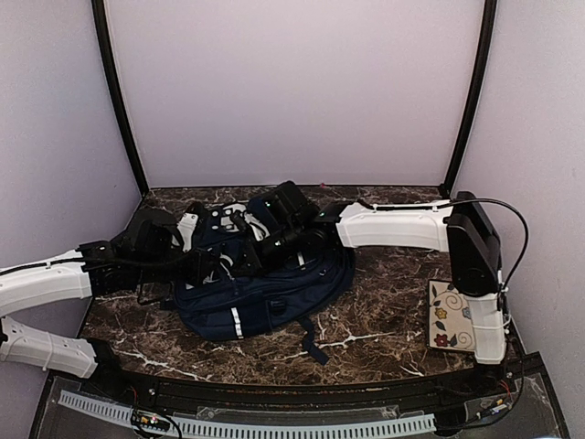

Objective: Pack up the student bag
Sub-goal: Place the charger in the lower front pocket of the bag.

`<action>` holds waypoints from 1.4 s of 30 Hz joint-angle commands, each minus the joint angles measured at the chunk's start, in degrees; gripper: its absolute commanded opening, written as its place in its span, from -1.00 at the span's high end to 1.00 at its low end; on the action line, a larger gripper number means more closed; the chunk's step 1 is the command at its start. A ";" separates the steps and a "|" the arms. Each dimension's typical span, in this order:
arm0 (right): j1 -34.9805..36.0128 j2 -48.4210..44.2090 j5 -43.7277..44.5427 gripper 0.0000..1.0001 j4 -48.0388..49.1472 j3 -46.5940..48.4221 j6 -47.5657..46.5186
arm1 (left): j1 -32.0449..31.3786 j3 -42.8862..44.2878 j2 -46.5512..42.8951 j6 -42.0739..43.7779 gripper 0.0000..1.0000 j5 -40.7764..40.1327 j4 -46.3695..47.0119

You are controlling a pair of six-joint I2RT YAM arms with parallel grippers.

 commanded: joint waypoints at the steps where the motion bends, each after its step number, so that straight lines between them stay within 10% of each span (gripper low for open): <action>1: 0.28 2.59 -1.02 1.00 2.82 3.72 0.58 | 0.59 0.06 -2.39 2.14 1.00 2.63 1.78; 11: 1.98 11.65 -7.30 1.00 3.00 11.96 1.28 | -0.51 3.94 -2.04 5.19 1.00 9.28 8.68; 18: 0.63 10.68 -5.68 1.00 1.79 4.00 0.39 | 1.04 1.87 -1.83 0.27 1.00 -1.28 4.75; 24: 0.66 2.42 -1.97 0.48 -4.47 3.81 -4.65 | 1.51 -2.12 4.16 -2.80 1.00 -2.66 9.54; 42: -0.65 -0.60 5.98 0.28 -5.19 4.68 -4.63 | 1.60 -3.23 2.53 -0.95 1.00 -1.30 10.78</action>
